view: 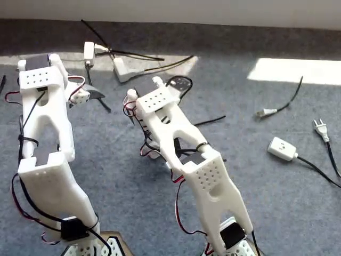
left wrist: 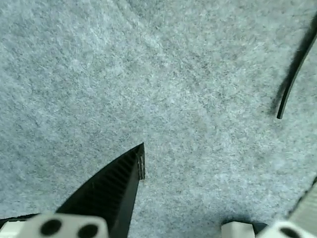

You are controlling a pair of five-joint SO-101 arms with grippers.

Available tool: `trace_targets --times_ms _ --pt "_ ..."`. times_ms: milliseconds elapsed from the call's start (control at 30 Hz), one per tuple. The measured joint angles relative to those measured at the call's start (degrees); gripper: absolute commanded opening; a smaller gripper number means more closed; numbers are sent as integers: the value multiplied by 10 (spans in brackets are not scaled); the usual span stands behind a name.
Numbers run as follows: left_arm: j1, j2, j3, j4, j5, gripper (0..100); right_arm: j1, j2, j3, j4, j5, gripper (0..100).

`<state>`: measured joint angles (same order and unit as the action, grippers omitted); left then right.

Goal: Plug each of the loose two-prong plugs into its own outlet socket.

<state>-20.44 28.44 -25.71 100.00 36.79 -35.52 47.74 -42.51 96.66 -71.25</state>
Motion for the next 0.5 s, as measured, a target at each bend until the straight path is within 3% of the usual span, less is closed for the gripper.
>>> trace_targets --times_ms 167,500 --pt "0 0 2 0 0 479 -3 2 0 -11 0 139" --pt "0 0 4 0 0 478 -1 2 -6 -35 106 29"
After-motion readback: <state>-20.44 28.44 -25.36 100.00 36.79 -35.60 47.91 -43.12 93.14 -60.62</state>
